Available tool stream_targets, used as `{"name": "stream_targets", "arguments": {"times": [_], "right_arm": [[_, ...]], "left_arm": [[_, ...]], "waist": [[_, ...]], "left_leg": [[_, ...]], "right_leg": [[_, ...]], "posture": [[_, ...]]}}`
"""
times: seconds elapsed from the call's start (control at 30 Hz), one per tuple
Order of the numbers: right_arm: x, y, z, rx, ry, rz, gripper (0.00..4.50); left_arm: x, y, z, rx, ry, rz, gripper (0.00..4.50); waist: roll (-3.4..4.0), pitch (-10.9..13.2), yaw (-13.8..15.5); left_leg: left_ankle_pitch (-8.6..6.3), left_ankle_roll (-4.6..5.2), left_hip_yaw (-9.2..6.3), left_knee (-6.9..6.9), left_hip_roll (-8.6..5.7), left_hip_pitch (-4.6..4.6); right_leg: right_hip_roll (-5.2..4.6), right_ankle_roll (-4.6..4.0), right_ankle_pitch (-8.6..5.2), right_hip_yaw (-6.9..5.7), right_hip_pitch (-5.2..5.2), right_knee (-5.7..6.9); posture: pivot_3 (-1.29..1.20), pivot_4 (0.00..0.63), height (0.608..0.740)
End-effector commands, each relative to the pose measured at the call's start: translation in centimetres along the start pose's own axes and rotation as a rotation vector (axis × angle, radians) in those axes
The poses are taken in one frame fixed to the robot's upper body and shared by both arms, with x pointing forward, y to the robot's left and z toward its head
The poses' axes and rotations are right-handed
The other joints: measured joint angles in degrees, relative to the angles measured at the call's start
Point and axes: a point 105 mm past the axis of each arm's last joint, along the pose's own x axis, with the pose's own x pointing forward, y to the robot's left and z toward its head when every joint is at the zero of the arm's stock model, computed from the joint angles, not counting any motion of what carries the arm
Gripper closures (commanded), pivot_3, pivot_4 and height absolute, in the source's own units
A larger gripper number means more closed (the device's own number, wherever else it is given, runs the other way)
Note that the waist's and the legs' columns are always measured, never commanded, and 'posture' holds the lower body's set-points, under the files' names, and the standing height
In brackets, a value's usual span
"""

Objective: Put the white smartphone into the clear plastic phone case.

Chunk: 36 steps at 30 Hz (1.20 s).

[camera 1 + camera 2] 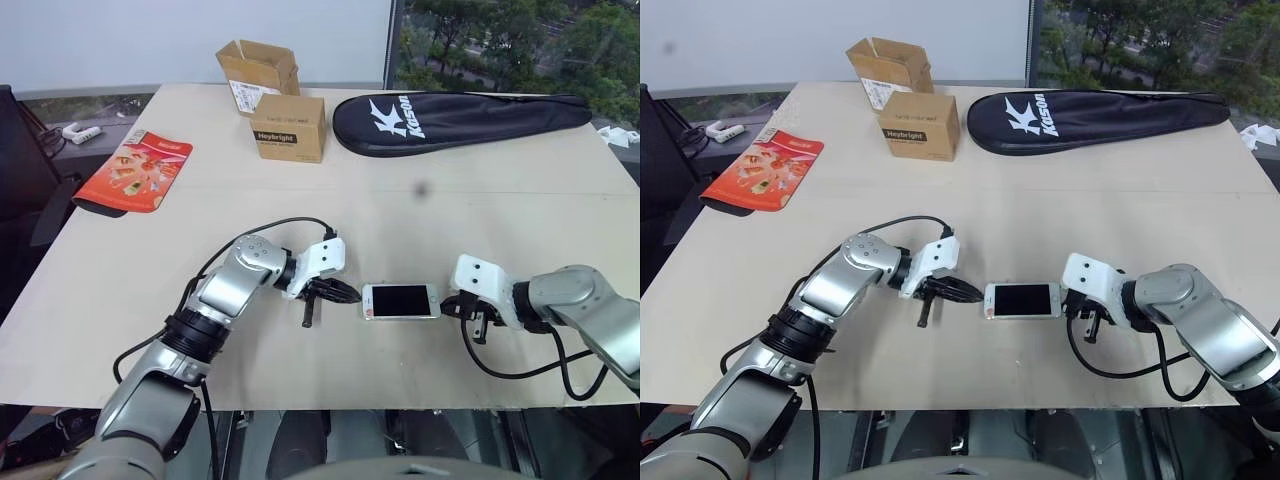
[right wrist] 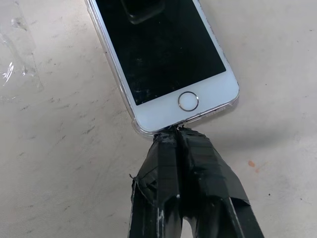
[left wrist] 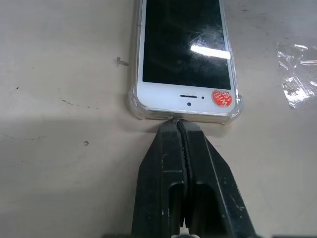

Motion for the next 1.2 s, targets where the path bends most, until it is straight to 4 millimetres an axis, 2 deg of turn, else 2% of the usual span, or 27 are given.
{"name": "stream_targets", "arguments": {"times": [0.03, 0.17, 0.27, 0.33, 0.43, 0.53, 0.73, 0.87, 1.03, 1.2], "right_arm": [[-0.8, 0.7, 0.9, -0.038, -0.038, 0.016, 4.41], [-2.7, -0.9, -0.5, 0.035, -0.035, -0.067, 4.41], [-4.3, -3.0, -1.3, 0.093, -0.085, -0.196, 4.41], [-5.1, -4.3, -1.3, 0.136, -0.146, -0.276, 4.41], [-5.2, -5.0, 0.3, 0.168, -0.379, -0.336, 4.41], [-4.4, -3.9, 2.2, 0.253, -0.663, -0.272, 4.41], [-1.4, -1.3, 1.4, 0.332, -0.817, -0.144, 4.41], [0.4, 0.7, -0.3, 0.298, -0.785, -0.034, 4.41], [3.0, 1.8, -4.4, 0.317, -0.633, 0.014, 4.41], [4.9, 2.5, -7.1, 0.330, -0.471, 0.026, 4.41]], "left_arm": [[0.2, -0.1, 0.6, 0.029, -0.016, -0.007, 4.50], [-0.6, 0.6, 0.6, 0.025, -0.021, 0.028, 4.50], [-1.3, 1.1, 1.4, 0.017, -0.064, 0.054, 4.50], [-1.9, 1.5, 2.0, 0.010, -0.098, 0.070, 4.50], [-2.4, 2.0, 3.3, -0.003, -0.167, 0.073, 4.50], [-1.4, 1.1, 3.8, -0.004, -0.191, 0.018, 4.50], [1.6, -0.3, 2.6, -0.009, -0.140, -0.051, 4.50], [2.2, -0.3, 1.4, -0.005, -0.081, -0.050, 4.50], [2.8, -0.5, 0.7, 0.010, -0.037, -0.065, 4.50], [3.0, -0.7, 0.5, 0.016, -0.032, -0.069, 4.50]], "waist": [[0.00, 0.0, 0.1], [-0.01, 0.0, 0.4], [-0.01, 0.0, 0.5], [-0.03, 0.0, 0.4], [-0.04, 0.0, 0.3], [-0.01, 0.0, 0.2], [0.07, 0.1, 0.6], [0.09, 0.1, 0.6], [0.12, 0.0, 0.6], [-0.09, -0.3, 0.6]], "left_leg": [[0.00, 0.00, 0.01, 0.00, 0.00, 0.00], [0.00, 0.00, 0.01, 0.00, 0.00, -0.04], [0.00, 0.01, 0.02, 0.00, -0.01, -0.05], [0.00, 0.01, 0.03, 0.00, -0.01, -0.03], [0.00, 0.01, -0.02, 0.00, 0.00, -0.01], [0.00, 0.01, -0.05, -0.04, 0.00, -0.01], [0.00, 0.01, 0.00, -0.10, -0.02, -0.04], [0.00, 0.01, 0.01, -0.08, -0.02, 0.03], [0.00, 0.01, 0.04, -0.06, -0.02, 0.11], [-0.01, 0.01, 0.03, -0.08, -0.01, 0.59]], "right_leg": [[0.00, 0.00, 0.00, 0.00, 0.00, 0.00], [-0.02, 0.01, 0.00, -0.01, 0.00, -0.04], [-0.02, 0.02, 0.00, 0.00, 0.00, -0.04], [-0.01, 0.02, 0.00, 0.00, 0.00, -0.03], [0.03, 0.07, 0.03, -0.02, 0.00, 0.00], [0.06, 0.22, 0.11, -0.02, 0.00, 0.00], [0.03, 0.29, 0.08, 0.01, 0.01, -0.06], [0.04, 0.28, 0.08, 0.03, 0.02, -0.01], [0.04, 0.07, -0.03, 0.05, 0.07, 0.03], [0.02, 0.06, -0.06, 0.04, 0.58, -0.03]], "posture": [[0.00, 0.150, 0.732], [0.00, 0.150, 0.732], [0.00, 0.150, 0.732], [0.00, 0.150, 0.732], [0.00, 0.150, 0.732], [0.00, 0.150, 0.732], [0.00, 0.150, 0.732], [0.00, 0.150, 0.732], [0.00, 0.150, 0.732], [0.00, 0.150, 0.732]]}}
